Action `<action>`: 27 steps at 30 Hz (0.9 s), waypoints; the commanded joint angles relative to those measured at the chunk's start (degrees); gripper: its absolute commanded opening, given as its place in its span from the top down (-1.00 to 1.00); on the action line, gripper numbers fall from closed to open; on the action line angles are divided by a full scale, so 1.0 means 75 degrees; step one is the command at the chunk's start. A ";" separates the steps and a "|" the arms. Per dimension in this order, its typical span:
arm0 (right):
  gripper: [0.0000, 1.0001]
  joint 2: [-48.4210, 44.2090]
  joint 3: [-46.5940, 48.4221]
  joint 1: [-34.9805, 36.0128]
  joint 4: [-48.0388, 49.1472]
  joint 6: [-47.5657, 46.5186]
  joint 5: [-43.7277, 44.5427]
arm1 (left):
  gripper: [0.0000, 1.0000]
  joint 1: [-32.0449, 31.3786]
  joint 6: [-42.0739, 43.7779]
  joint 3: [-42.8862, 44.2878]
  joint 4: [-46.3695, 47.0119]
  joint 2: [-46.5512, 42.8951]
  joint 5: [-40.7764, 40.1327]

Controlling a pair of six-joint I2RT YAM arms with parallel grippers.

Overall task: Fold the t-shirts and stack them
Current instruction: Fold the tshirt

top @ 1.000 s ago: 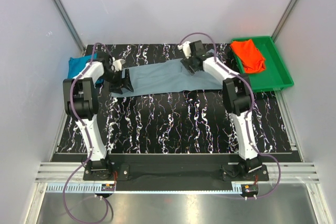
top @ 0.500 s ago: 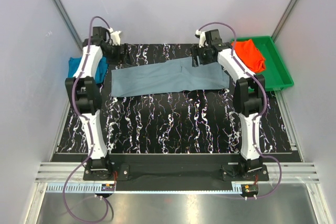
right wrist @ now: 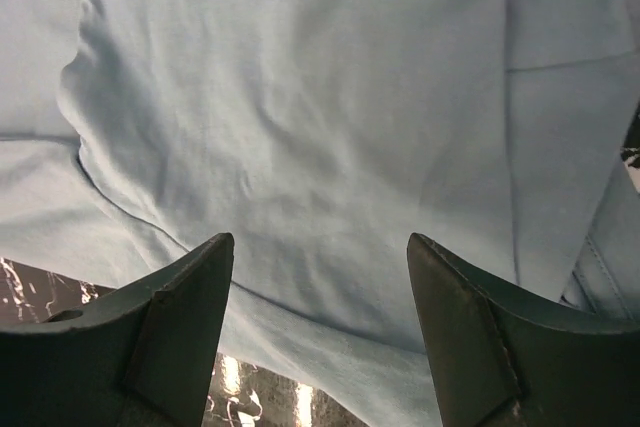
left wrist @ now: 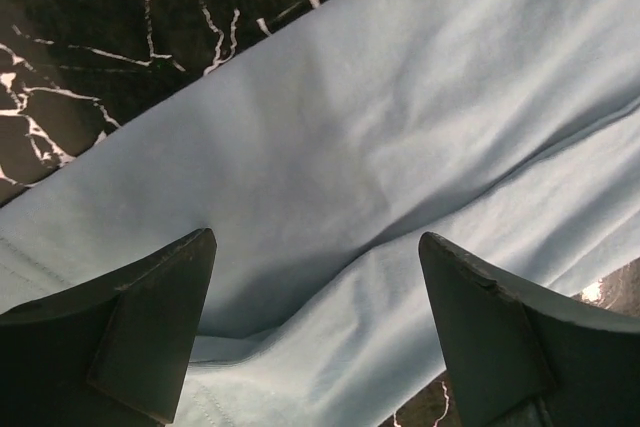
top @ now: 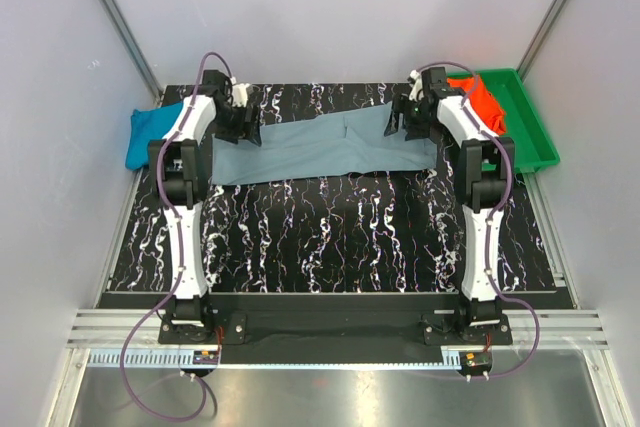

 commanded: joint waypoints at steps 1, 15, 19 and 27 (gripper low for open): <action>-0.55 0.0079 0.0064 -0.0032 -0.0187 0.0405 -0.0404 | -0.79 0.0048 -0.0074 -0.0111 -0.0040 -0.0269 -0.0191; -0.56 0.1976 0.2638 -0.0149 -0.0222 0.0370 -0.0182 | -0.73 -0.0114 -0.0390 -0.2292 -0.0216 -0.1651 -0.0402; -0.56 0.2855 0.4709 -0.0336 -0.0468 0.0545 -0.0112 | -0.74 -0.0267 -0.0449 -0.3402 -0.0158 -0.2319 -0.0367; -0.56 0.3490 0.5723 -0.0501 0.0211 0.1144 -0.0346 | -0.77 -0.1122 -0.0578 -0.5584 0.0264 -0.4229 -0.0565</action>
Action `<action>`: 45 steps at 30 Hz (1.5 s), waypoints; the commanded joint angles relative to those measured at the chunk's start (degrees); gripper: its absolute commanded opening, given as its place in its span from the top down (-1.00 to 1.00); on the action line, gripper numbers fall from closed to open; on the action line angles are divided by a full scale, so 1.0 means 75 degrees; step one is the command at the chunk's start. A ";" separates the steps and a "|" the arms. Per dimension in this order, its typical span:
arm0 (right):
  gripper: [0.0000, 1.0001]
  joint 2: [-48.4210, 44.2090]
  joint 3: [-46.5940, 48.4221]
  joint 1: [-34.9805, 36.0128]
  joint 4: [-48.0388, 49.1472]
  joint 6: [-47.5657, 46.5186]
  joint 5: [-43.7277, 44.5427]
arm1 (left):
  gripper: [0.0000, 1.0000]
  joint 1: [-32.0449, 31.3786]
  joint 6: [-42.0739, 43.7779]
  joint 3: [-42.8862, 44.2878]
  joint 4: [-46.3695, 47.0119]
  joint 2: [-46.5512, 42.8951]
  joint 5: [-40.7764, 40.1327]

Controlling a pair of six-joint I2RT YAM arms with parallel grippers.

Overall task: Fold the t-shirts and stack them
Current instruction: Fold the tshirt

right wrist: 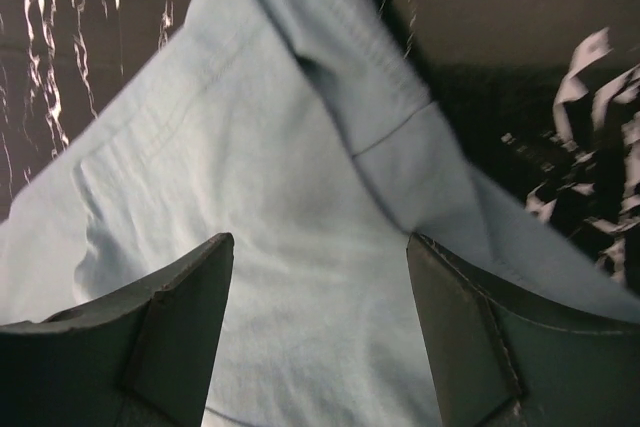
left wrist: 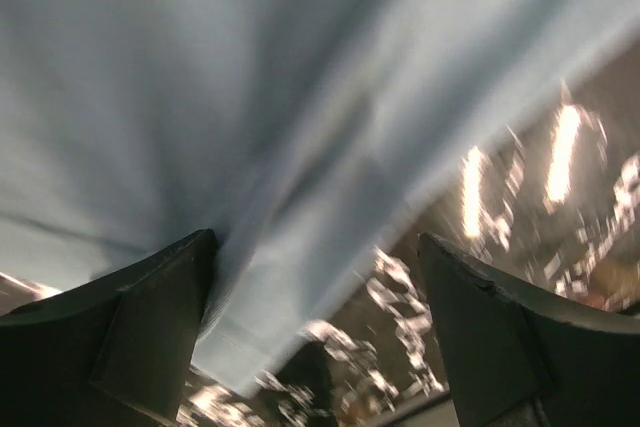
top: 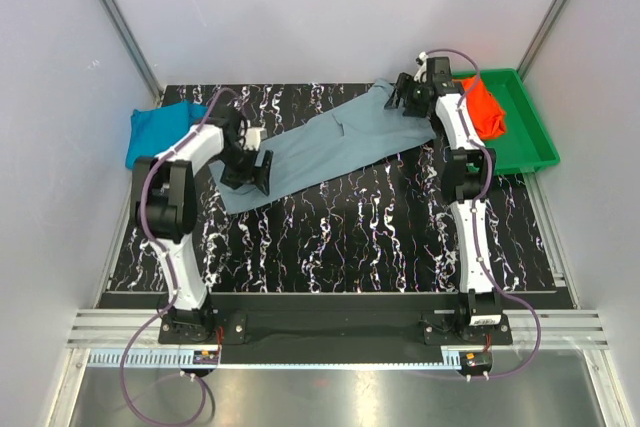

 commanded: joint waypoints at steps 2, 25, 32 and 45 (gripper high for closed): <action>-0.55 0.0074 0.0790 -0.0096 0.0500 0.0167 0.0021 | -0.79 -0.0559 -0.0086 -0.0933 0.0215 -0.1464 -0.0339; -0.58 -0.4309 -0.4565 -0.0119 -0.0590 0.0694 -0.1338 | -0.86 0.0052 0.0442 0.0685 -0.0910 -0.1582 0.0656; -0.58 -0.3477 -0.3698 -0.0108 -0.0508 0.0718 -0.1198 | -0.67 -0.0489 0.0430 -0.0664 -0.1214 -0.2206 0.1511; -0.60 -0.3582 -0.3733 -0.0084 -0.0449 0.0601 -0.1245 | -0.77 -0.0559 0.0454 -0.0501 -0.1848 -0.0695 0.1395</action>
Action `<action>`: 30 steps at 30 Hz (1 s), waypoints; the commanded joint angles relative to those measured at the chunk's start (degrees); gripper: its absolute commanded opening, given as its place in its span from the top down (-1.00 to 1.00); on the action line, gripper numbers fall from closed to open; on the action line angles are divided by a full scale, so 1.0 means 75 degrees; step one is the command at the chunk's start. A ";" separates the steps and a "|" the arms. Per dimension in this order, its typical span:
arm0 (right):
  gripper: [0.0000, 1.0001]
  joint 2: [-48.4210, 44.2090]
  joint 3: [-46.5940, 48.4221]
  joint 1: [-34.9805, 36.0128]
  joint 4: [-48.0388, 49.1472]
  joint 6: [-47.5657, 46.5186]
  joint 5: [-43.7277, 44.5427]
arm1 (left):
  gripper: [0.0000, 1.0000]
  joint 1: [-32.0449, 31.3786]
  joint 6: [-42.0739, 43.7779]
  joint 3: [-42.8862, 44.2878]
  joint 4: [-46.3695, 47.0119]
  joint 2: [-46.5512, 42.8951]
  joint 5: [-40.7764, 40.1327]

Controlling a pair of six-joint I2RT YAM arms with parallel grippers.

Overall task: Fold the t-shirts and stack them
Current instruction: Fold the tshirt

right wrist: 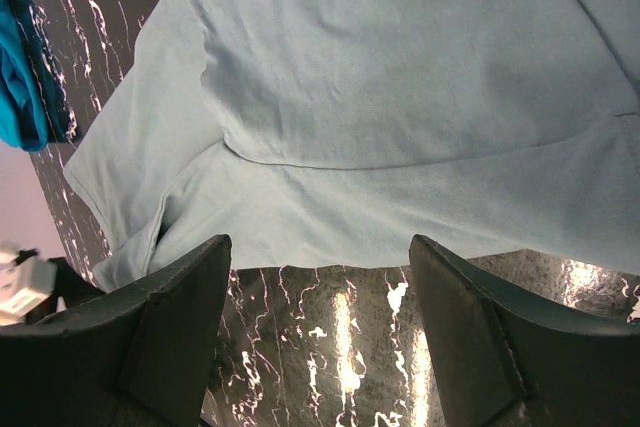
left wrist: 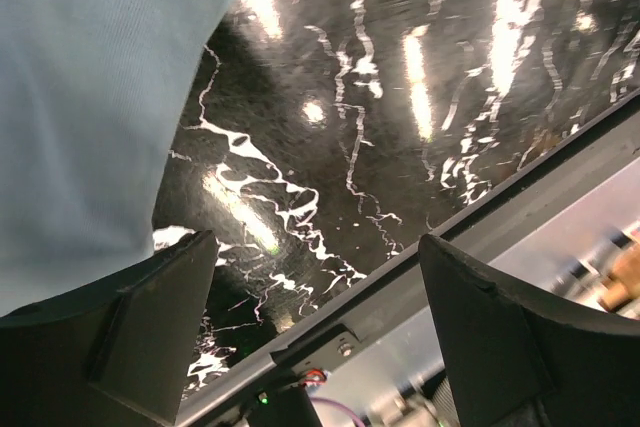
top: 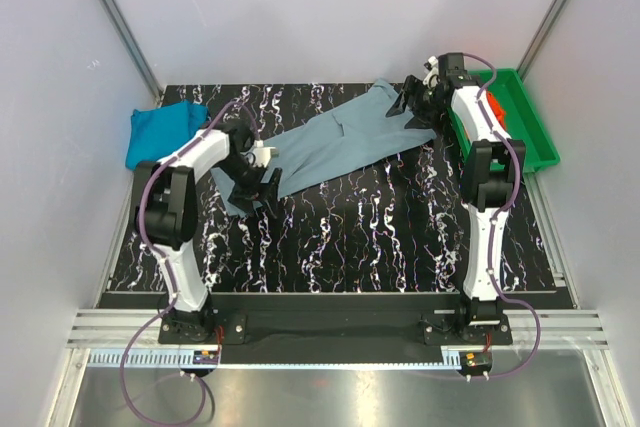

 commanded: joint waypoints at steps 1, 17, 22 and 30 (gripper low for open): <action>-0.60 -0.0228 0.0321 0.0038 0.0122 -0.0079 -0.0123 | -0.77 0.0026 -0.0004 0.0297 -0.0216 0.0273 0.0063; -0.60 0.1553 0.1493 0.0190 -0.0088 -0.0559 0.0381 | -0.81 0.0062 -0.0063 0.0180 -0.0145 0.0075 -0.0885; -0.60 0.1787 0.1493 0.0284 -0.0112 -0.0548 0.0358 | -0.81 0.0097 -0.0016 0.0613 -0.0181 0.0285 -0.1144; -0.61 0.1905 0.1458 0.0296 -0.0136 -0.0571 0.0382 | -0.81 0.0436 -0.0016 0.2031 -0.0134 0.1268 -0.1472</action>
